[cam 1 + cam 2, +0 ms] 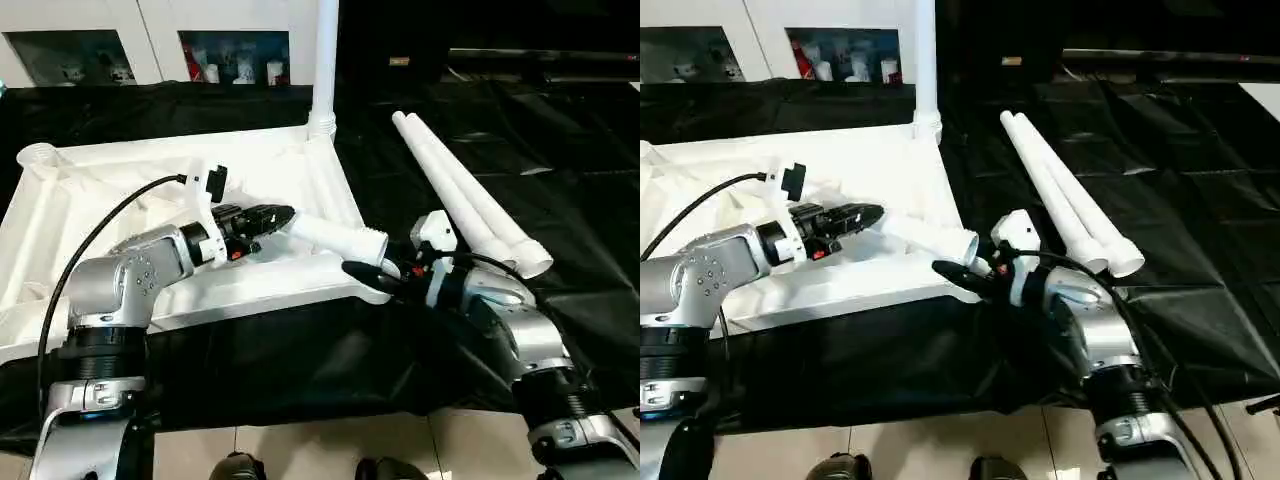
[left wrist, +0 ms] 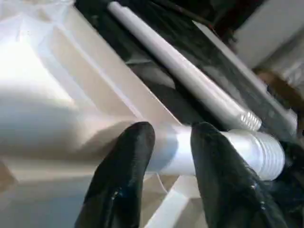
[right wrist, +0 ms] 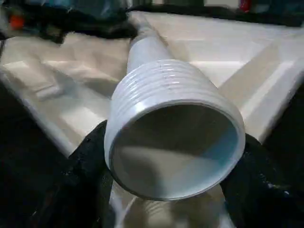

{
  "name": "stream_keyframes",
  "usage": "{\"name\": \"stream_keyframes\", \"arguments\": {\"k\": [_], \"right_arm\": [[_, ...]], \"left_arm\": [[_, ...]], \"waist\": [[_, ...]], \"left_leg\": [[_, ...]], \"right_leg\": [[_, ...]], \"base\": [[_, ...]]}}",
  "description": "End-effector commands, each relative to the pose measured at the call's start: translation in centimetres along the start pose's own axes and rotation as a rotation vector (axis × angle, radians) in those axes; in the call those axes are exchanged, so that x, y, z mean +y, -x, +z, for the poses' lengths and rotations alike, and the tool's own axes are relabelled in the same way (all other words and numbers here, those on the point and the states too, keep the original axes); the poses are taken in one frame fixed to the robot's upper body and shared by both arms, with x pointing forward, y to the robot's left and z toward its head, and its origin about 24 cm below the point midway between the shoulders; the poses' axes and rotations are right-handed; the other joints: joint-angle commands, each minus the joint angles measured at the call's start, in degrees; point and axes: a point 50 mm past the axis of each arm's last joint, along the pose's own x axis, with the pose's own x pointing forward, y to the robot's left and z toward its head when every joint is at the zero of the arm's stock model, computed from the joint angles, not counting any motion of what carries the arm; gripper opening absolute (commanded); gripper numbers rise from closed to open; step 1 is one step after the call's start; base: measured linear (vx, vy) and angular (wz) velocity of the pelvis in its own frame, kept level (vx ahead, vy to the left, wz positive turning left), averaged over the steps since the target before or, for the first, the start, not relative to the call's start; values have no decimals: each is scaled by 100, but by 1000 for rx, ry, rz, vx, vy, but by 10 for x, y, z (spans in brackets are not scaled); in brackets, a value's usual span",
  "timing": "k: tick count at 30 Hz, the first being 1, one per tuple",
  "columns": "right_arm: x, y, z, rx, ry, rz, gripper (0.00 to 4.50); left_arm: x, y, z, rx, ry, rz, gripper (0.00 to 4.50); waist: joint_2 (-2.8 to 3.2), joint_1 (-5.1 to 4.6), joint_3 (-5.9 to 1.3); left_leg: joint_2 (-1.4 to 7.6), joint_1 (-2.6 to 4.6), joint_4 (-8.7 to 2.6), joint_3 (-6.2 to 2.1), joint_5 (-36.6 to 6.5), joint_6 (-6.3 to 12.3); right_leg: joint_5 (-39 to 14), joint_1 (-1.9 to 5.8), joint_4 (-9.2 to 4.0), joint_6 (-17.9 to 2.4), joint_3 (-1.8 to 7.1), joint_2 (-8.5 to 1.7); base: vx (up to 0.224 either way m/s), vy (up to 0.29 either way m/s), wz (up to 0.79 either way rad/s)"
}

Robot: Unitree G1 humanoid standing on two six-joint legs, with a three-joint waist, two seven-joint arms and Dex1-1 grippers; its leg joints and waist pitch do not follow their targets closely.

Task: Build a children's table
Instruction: Insert table leg to table base

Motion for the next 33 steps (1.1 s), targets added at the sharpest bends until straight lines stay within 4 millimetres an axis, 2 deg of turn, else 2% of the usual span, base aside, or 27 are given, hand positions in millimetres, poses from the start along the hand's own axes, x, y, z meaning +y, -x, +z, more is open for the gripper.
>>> {"name": "stream_keyframes", "arguments": {"k": [1,3,7,10,11,14,18,20,22,27,33], "right_arm": [[-12,4,17,-68,40,-76,272],[-16,3,21,-95,36,-110,272],[-21,3,29,-151,19,-162,269],[-20,1,31,-156,23,-151,267],[-17,0,31,-163,26,-140,267],[-14,-2,32,-175,22,-135,266],[-10,-6,34,-198,19,-132,265],[-5,-11,38,-220,20,-120,265],[1,-15,40,-237,19,-103,265],[10,-18,39,-249,5,-71,264],[21,-19,28,-216,-1,-31,261]], "left_arm": [[3,3,-6,5,74,27,209],[0,3,-1,-40,133,13,228],[0,4,4,-87,194,27,263],[-2,2,9,-146,255,-3,286],[-7,-1,13,-182,315,-35,296],[-10,-5,13,-189,341,-43,317],[-11,-12,10,-176,342,-23,344],[-10,-19,6,-169,361,21,370],[-7,-24,2,-162,387,64,377],[-4,-31,1,-175,437,99,415],[-11,-38,19,-301,542,2,450]], "waist": [[6,-3,-476],[9,9,-483],[10,14,-478],[8,18,-489],[7,25,-492],[-3,31,-487],[9,31,-498],[27,31,-502],[50,40,-512],[44,41,-518],[41,55,-517]], "left_leg": [[69,75,-312,23,-327,533],[61,76,-302,21,-289,556],[56,76,-305,19,-385,561],[53,71,-295,19,-285,600],[52,67,-289,17,-232,634],[51,59,-285,17,-264,703],[54,61,-284,9,-242,708],[56,60,-281,4,-214,706],[48,63,-275,-5,-219,715],[51,65,-279,-15,-222,701],[51,55,-279,-18,-312,660]], "right_leg": [[266,384,-328,-1678,224,-328],[325,389,-328,-1718,218,-334],[170,387,-341,-1673,211,-323],[337,401,-328,-1685,208,-320],[421,398,-320,-1705,205,-319],[374,402,-331,-1723,200,-330],[341,405,-332,-1669,197,-326],[409,405,-330,-1672,195,-321],[511,417,-324,-1667,195,-324],[616,424,-319,-1688,188,-324],[618,429,-317,-1738,191,-346]], "base": [[0,0,0],[0,0,0],[0,0,0],[0,0,0],[0,0,0],[0,0,0],[0,0,0],[0,0,0],[0,0,0],[0,0,0],[0,0,0]]}}
